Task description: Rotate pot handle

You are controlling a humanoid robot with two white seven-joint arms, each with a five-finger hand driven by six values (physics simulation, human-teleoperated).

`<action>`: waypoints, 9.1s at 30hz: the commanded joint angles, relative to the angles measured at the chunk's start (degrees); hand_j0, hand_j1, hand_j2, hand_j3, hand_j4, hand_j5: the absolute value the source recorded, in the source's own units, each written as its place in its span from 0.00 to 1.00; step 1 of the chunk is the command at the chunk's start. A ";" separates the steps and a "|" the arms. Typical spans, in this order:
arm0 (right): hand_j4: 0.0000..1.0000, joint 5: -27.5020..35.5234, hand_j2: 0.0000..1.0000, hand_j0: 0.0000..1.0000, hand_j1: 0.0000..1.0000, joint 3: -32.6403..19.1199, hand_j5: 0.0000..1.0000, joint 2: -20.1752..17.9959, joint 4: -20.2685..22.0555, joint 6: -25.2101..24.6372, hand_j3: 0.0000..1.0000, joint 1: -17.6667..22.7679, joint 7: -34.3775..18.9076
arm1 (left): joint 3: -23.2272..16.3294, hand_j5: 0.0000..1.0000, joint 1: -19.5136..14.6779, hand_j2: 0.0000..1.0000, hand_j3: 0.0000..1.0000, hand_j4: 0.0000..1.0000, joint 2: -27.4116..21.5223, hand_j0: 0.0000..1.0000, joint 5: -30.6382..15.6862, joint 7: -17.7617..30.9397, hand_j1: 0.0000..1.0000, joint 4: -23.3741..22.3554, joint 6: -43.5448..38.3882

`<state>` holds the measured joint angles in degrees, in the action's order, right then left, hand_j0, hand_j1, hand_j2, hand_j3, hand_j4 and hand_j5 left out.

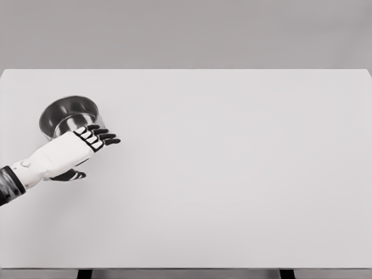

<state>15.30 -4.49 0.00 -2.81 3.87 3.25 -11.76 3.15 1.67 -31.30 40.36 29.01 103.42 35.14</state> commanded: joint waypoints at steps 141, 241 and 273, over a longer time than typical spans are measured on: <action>1.00 -0.01 1.00 1.00 1.00 0.00 1.00 0.00 0.00 -0.01 1.00 0.00 -0.01 | 13.63 1.00 -3.87 1.00 1.00 1.00 -3.41 1.00 6.40 0.96 1.00 -9.38 -0.14; 1.00 -0.01 1.00 1.00 1.00 0.00 1.00 0.00 0.00 -0.01 1.00 0.00 -0.01 | 0.89 1.00 -34.45 1.00 1.00 1.00 -2.97 1.00 6.84 0.26 1.00 -44.27 -1.30; 1.00 -0.01 1.00 1.00 1.00 0.00 1.00 0.00 0.00 0.00 1.00 0.00 -0.01 | -0.69 1.00 2.90 1.00 1.00 1.00 -1.39 1.00 -34.03 0.70 1.00 -0.06 -0.14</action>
<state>15.30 -4.49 0.00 -2.81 3.88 3.25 -11.76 3.48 4.75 -33.30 6.86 29.73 103.28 35.17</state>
